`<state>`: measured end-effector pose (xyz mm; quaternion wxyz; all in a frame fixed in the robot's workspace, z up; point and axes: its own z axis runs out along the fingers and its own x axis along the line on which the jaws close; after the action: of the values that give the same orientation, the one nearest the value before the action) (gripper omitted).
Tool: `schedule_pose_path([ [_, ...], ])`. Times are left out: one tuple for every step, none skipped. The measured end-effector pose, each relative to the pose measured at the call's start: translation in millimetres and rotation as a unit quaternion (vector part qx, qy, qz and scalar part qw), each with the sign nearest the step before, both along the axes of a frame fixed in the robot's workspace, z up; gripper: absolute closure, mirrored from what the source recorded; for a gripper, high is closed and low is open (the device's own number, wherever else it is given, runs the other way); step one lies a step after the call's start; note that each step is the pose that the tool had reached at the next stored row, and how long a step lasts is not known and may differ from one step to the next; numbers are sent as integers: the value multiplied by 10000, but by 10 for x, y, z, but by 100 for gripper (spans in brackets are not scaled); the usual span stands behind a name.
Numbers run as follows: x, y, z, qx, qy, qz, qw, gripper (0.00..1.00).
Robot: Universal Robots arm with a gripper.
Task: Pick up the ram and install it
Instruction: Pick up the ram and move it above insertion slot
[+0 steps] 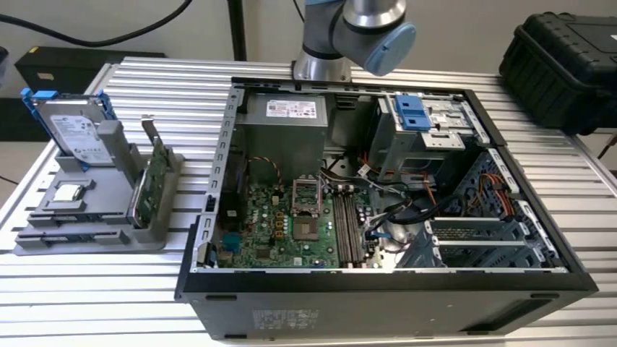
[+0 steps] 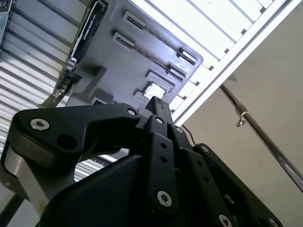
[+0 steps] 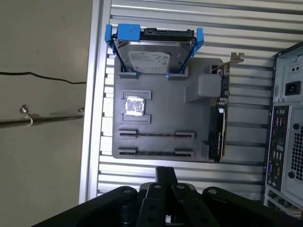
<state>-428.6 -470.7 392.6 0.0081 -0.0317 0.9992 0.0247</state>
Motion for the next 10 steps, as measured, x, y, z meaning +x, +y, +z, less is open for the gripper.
schedule_pose_path([
  [1,-11,1,0,1,3,10000,100],
  [2,-21,-1,0,0,5,10000,100],
  [2,-31,0,0,0,7,10000,100],
  [3,-43,0,0,0,10,10000,100],
  [4,-53,0,0,0,12,10000,100],
  [4,-64,-1,0,0,14,10000,100],
  [5,-74,0,0,0,16,10000,100],
  [6,-85,0,0,0,19,10000,100],
  [7,-96,0,0,0,21,10000,100],
  [8,-105,0,0,0,23,10000,100],
])
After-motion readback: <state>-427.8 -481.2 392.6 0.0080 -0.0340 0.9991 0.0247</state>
